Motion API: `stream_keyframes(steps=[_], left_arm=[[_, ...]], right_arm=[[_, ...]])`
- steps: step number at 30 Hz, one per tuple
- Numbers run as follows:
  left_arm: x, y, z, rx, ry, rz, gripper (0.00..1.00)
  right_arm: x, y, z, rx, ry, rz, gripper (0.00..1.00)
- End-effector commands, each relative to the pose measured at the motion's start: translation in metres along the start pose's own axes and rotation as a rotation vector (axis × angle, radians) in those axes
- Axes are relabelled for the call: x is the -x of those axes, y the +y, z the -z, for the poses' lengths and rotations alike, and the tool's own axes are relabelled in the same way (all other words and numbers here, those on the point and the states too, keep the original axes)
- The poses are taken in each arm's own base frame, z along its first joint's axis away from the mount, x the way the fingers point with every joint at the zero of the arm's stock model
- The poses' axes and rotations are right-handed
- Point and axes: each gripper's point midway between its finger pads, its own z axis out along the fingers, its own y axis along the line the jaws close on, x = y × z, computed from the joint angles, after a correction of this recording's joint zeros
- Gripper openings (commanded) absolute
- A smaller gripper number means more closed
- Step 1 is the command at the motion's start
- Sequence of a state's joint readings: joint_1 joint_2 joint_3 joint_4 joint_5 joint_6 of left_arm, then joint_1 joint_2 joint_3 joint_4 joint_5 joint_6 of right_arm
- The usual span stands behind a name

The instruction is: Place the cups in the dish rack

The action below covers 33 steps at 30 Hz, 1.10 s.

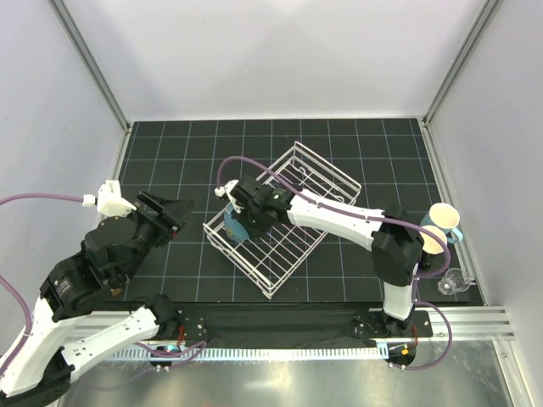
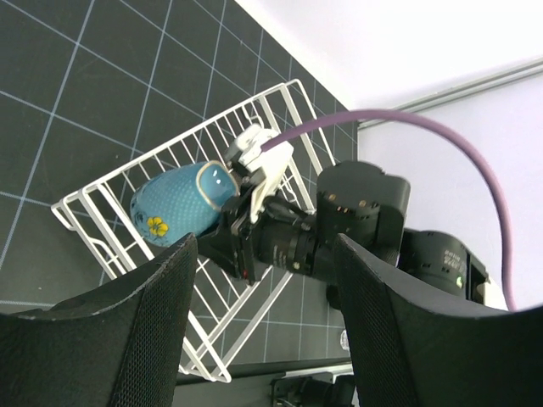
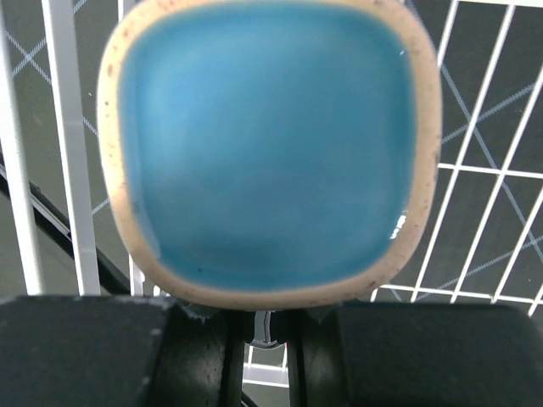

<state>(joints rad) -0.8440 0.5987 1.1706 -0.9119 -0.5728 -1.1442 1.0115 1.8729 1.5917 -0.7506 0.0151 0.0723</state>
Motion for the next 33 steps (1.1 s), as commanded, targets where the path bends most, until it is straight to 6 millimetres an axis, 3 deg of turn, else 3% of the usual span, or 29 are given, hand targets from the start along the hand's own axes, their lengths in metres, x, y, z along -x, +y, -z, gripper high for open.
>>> stream_keyframes(steps=[1,16,21,33], left_arm=[[0.012,0.001,0.002,0.011,-0.049,-0.001,0.64],[0.014,0.004,0.007,0.013,-0.047,-0.011,0.65],[0.014,0.005,0.010,0.013,-0.039,-0.012,0.65],[0.026,0.011,0.021,0.025,-0.066,-0.020,0.66]], right_arm=[[0.028,0.004,0.001,-0.017,-0.123,0.042,0.04],[0.034,0.009,-0.020,-0.054,-0.209,0.013,0.04],[0.028,0.018,-0.032,-0.043,-0.205,0.024,0.04],[0.014,0.017,-0.057,-0.077,-0.176,0.009,0.04]])
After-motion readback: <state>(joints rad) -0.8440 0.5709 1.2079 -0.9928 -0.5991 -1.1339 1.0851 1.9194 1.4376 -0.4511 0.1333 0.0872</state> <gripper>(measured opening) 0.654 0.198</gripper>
